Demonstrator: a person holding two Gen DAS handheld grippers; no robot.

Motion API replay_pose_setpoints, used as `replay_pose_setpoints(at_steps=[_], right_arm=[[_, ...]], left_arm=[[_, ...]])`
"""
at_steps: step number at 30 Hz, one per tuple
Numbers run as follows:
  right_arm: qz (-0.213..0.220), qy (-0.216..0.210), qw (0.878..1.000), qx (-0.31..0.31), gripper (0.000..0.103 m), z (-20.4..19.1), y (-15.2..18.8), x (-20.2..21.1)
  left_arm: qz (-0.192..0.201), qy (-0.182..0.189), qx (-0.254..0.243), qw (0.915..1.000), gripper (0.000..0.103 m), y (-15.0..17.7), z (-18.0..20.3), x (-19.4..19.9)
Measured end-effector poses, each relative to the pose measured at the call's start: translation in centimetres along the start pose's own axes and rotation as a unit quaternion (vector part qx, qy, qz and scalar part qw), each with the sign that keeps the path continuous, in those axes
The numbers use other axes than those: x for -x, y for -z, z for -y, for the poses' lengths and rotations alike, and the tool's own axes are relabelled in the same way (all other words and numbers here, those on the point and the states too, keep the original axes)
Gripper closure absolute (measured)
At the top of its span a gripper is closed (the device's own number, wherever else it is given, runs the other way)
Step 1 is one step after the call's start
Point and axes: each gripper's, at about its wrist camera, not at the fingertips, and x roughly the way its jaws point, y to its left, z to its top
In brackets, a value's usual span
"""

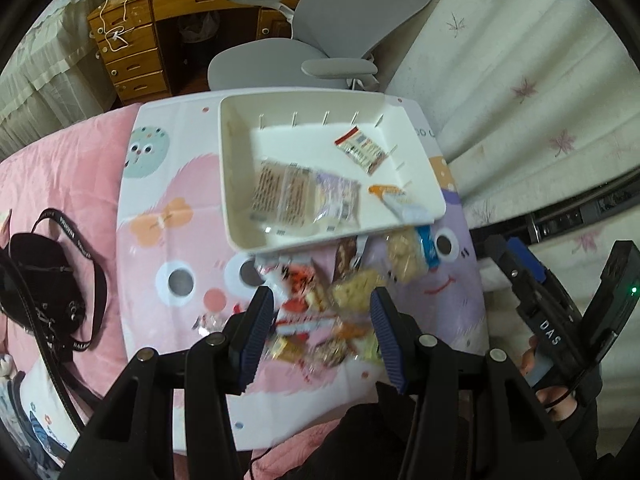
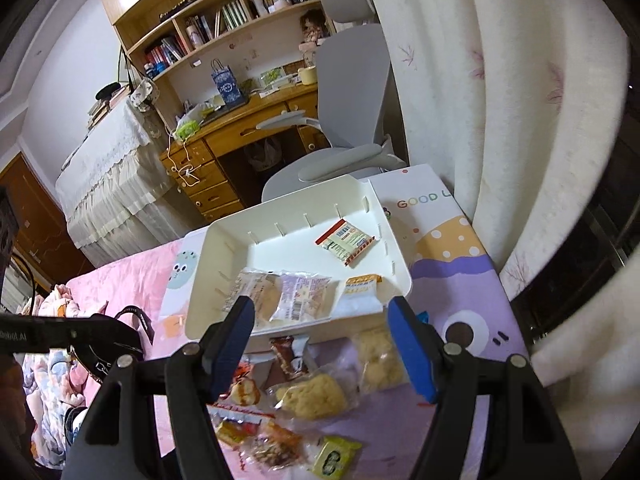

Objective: Organize snacks
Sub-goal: 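Withdraw both tools from the box toward the remaining snacks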

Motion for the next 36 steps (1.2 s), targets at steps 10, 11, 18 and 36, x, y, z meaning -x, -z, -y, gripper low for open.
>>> replay_pose_setpoints(at_steps=[10,11,18,36], right_arm=[[-0.004,0.015,1.000,-0.024,0.033,-2.3,5.6,2.9],[-0.004,0.017,1.000,-0.026,0.033,-2.4,6.0,3.0],[-0.020,0.028,0.998,-0.058,0.033,-2.9,10.0,3.8],[-0.120,0.030,0.965,-0.232,0.033,0.3,15.3,0.2]], left_arm=[[-0.011,-0.004,-0.006,0.9999,0.054,5.5,-3.2,1.4],[-0.013,-0.004,-0.007,0.9999,0.054,5.9,-3.5,1.4],[-0.027,-0.008,-0.017,0.9994,0.054,8.6,-5.0,1.0],[-0.020,-0.005,-0.012,0.9997,0.042,10.8,-8.6,-1.9]])
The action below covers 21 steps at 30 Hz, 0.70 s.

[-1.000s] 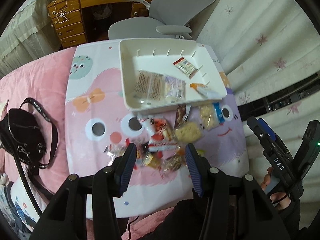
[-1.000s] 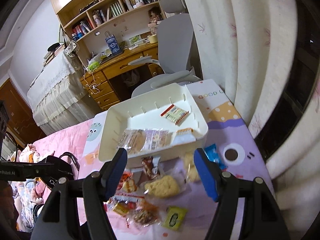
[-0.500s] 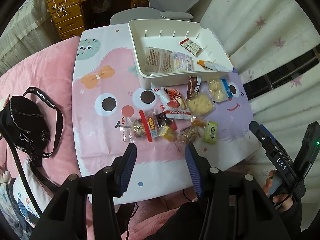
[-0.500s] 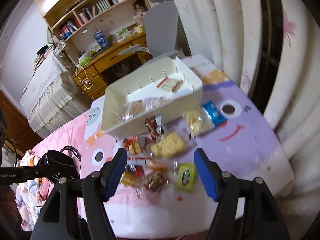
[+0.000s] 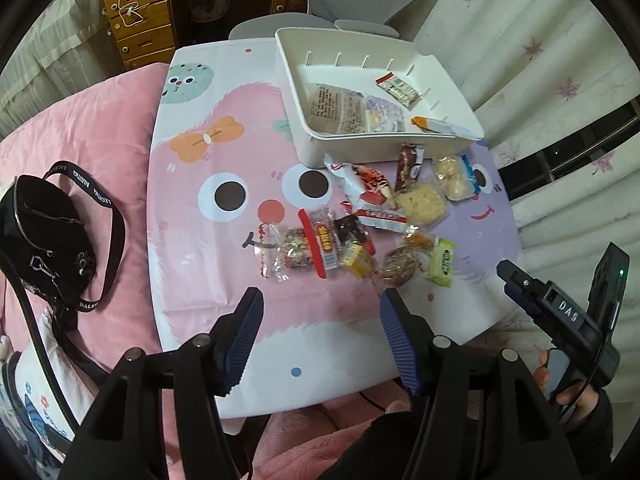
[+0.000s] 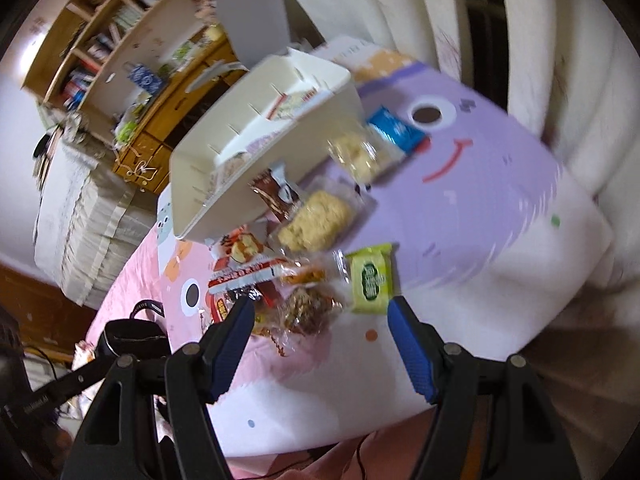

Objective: Organize snacks
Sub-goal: 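Withdraw both tools from the box toward the remaining snacks, then move the right tool onto the green pastry pack while the left tool approaches the snack pile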

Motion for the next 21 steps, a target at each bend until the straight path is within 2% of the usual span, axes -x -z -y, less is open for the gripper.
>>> replay_pose_setpoints(at_steps=[8,17,21], right_arm=[[-0.050,0.003,0.995,-0.081,0.033,2.3,-1.3,-3.4],[-0.119,0.010,0.981,-0.154,0.033,3.6,-3.4,-8.0],[-0.148,0.043,0.975,-0.160,0.033,3.7,-4.4,-9.6]], left_arm=[[-0.052,-0.014,0.021,0.9983,0.040,-0.6,-1.9,-4.2],[-0.099,-0.023,-0.026,0.9945,0.037,-2.8,-2.6,-9.8],[-0.114,-0.027,-0.060,0.9912,0.037,-3.7,-2.5,-12.2]])
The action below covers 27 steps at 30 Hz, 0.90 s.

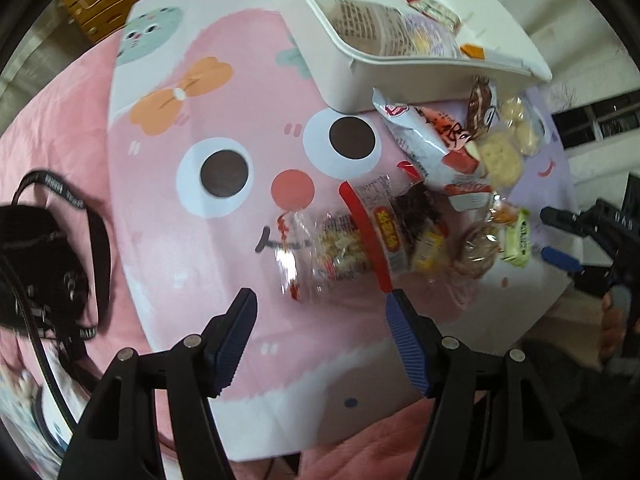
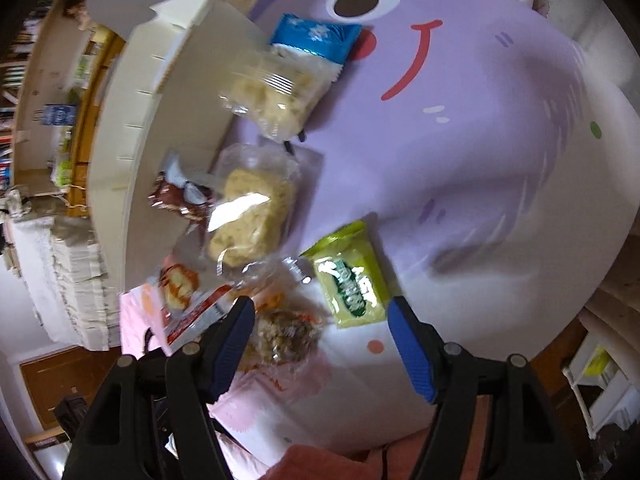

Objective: Organize snacks
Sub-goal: 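Move the right tool onto the green pastry pack while the left tool approaches the snack pile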

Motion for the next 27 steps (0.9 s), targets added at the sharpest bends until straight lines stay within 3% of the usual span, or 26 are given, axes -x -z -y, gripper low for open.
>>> replay_pose_setpoints(at_steps=[9,18,27], right_arm=[[-0.062,0.061,0.996,-0.013,0.034,-0.3,-1.1,-2.5],[-0.095,0.101,0.990,-0.001,0.040,-0.8,-2.3,-4.2],[-0.102,0.123,0.987,0.016,0.041,-1.5,-2.8,-4.8]], left_arm=[[-0.016,-0.018,-0.110,0.9937,0.037,-2.1,0.9,-3.9],[-0.031,-0.021,-0.218,0.9752,0.034,-2.9,3.3,-6.0],[-0.040,0.000,-0.259,0.9651,0.034,-4.4,4.4,-7.0]])
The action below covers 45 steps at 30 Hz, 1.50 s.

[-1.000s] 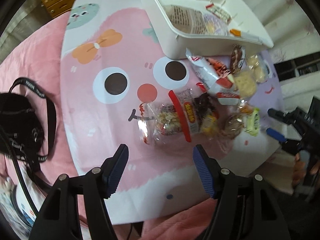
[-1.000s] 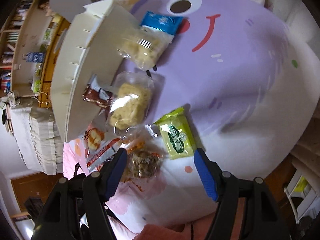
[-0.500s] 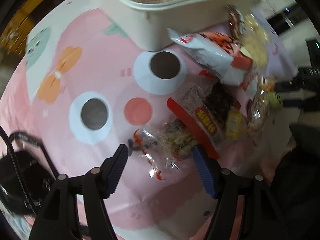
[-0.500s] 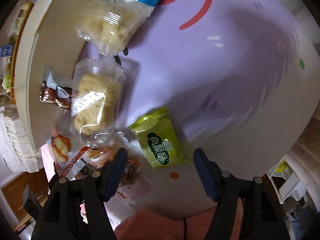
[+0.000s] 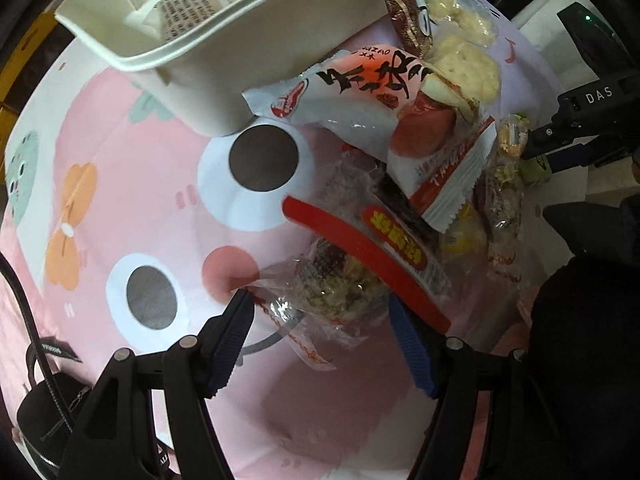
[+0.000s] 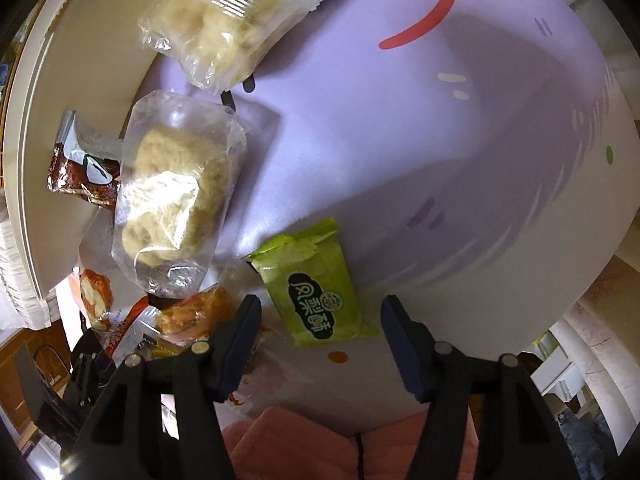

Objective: Organize snacks
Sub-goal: 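Move the right tool onto the green pastry pack while the left tool approaches the snack pile, then close the right tool on the green pack and lift while the left tool lowers to the snacks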

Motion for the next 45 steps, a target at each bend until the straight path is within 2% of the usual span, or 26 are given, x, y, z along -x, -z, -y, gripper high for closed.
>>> replay_pose_setpoints(at_steps=[4,5,9,12,15,17,20,29,35,37,38,45], right_arm=[[0.002,0.001,1.000,-0.003,0.043,-0.2,0.0,0.1],[0.004,0.004,1.000,-0.006,0.047,-0.2,0.2,0.0],[0.007,0.004,1.000,-0.013,0.055,0.1,0.3,0.3],[0.010,0.010,1.000,-0.014,0.061,0.2,0.5,0.4],[0.014,0.010,1.000,-0.010,0.063,0.3,0.7,0.0],[0.016,0.007,1.000,-0.011,0.064,0.2,1.0,-0.2],[0.018,0.003,1.000,-0.012,0.065,0.8,1.1,0.1],[0.015,-0.016,1.000,-0.017,0.067,1.7,2.3,0.0],[0.028,-0.023,0.999,-0.016,0.067,1.7,4.5,0.6],[0.033,-0.026,0.999,-0.016,0.067,1.8,5.1,0.8],[0.036,-0.028,0.999,-0.016,0.067,1.7,5.4,0.9],[0.053,-0.040,0.998,-0.005,0.067,0.8,7.5,1.6]], left_arm=[[-0.003,0.011,-0.012,0.9999,0.035,-0.2,-0.2,-0.5],[-0.002,0.013,-0.014,0.9998,0.036,-0.4,-0.2,-0.6],[0.004,0.021,-0.018,0.9996,0.041,-0.3,-1.4,-0.7],[0.011,0.015,-0.029,0.9994,0.050,-0.1,-1.2,-0.8],[0.023,0.006,-0.030,0.9993,0.062,0.5,-1.0,-0.7],[0.029,0.004,-0.023,0.9993,0.073,0.9,-1.3,-0.7],[0.034,0.011,-0.006,0.9994,0.080,1.8,-2.0,-0.5],[0.061,0.001,0.051,0.9969,0.087,4.5,-2.1,0.2],[0.090,-0.003,0.076,0.9930,0.089,6.8,-2.3,1.5],[0.100,-0.005,0.081,0.9916,0.096,7.6,-2.5,2.4],[0.108,-0.006,0.085,0.9905,0.096,7.0,-2.2,2.7],[0.141,-0.009,0.102,0.9847,0.101,9.2,-2.6,5.5]])
